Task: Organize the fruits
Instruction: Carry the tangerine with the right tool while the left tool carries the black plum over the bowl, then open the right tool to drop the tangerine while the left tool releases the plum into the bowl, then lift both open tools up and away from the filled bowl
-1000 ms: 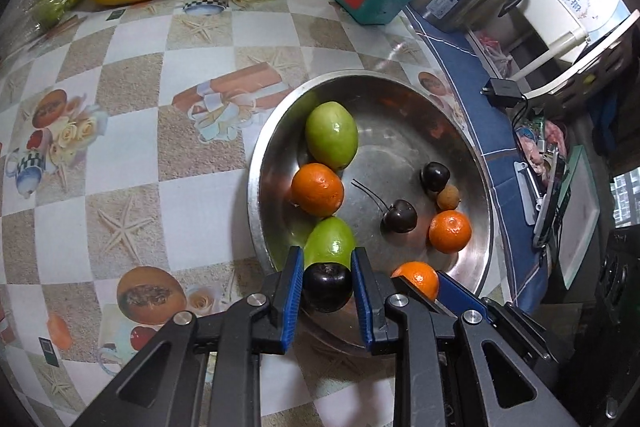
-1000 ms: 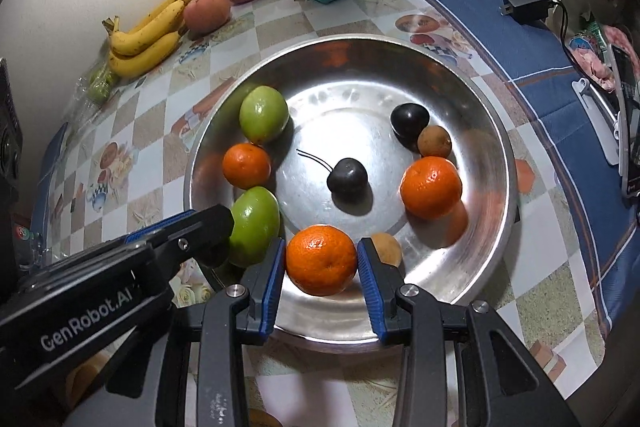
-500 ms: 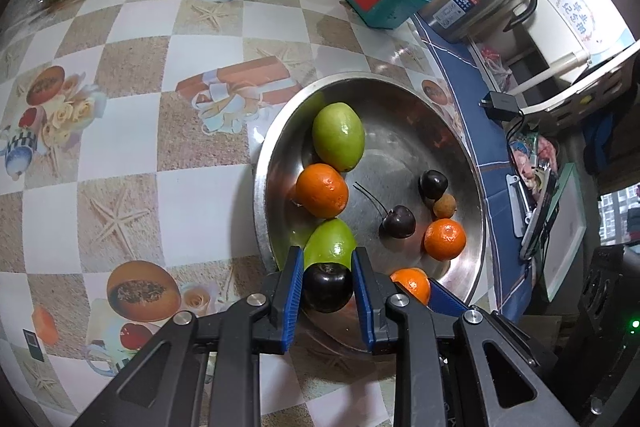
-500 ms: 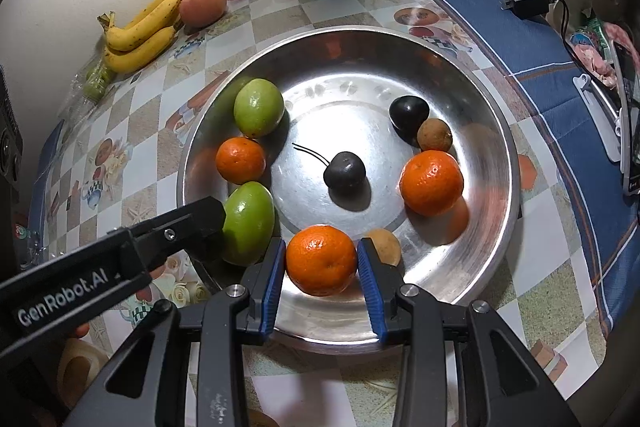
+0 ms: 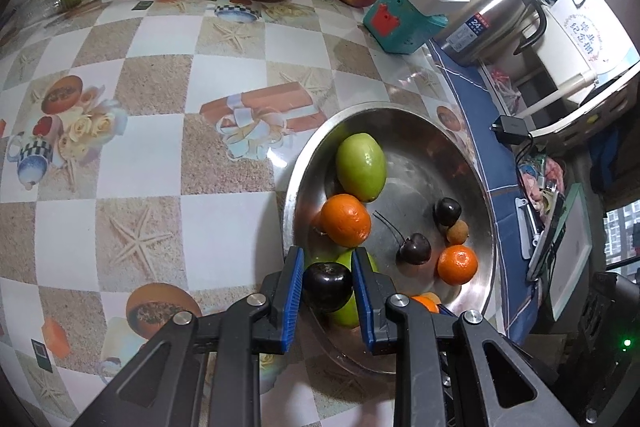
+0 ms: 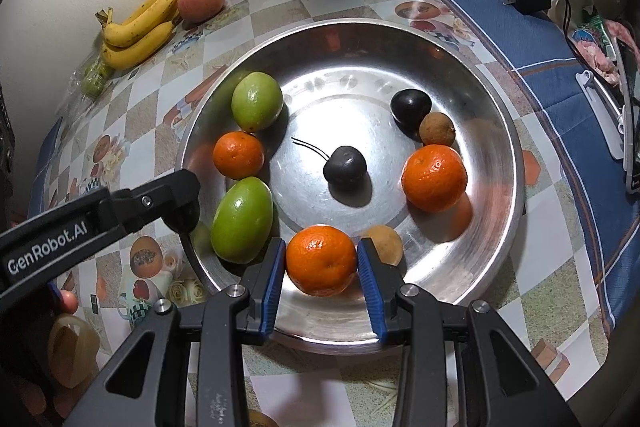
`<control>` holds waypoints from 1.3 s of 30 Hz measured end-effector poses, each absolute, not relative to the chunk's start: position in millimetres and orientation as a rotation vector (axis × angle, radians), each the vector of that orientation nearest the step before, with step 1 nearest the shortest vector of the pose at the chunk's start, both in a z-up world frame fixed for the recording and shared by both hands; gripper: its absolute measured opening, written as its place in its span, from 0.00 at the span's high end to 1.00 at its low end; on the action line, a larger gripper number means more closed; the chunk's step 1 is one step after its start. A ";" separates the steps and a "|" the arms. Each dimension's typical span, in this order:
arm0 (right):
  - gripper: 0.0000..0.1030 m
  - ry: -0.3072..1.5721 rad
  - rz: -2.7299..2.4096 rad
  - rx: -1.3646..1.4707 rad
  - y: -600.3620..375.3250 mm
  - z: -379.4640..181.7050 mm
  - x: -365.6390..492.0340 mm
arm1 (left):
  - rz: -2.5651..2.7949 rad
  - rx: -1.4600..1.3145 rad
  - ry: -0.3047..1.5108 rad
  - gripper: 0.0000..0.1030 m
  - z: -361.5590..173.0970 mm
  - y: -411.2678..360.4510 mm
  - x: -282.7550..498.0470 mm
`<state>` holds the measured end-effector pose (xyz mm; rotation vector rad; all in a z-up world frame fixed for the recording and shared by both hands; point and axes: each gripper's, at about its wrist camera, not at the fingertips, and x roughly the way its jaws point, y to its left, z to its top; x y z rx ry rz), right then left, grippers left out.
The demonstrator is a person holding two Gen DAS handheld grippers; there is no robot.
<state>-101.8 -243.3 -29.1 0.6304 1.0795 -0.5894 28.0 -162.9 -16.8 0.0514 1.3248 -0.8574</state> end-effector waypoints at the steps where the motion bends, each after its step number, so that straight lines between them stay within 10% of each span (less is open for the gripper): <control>1: 0.63 1.081 -0.588 0.630 -243.0 -29.4 -101.6 | -0.857 0.053 1.323 0.74 -16.9 -163.2 28.0; 21: 0.62 1.094 -0.586 0.635 -243.1 -29.5 -100.6 | -0.850 0.077 1.320 0.61 -10.2 -161.7 26.9; 30: 0.47 1.088 -0.568 0.591 -236.0 -24.4 -97.4 | -0.661 0.173 1.273 0.23 -4.6 -140.4 31.9; 39: 0.24 1.090 -0.562 0.533 -227.5 -23.4 -94.4 | -0.418 0.360 1.237 0.16 -28.8 -111.6 36.9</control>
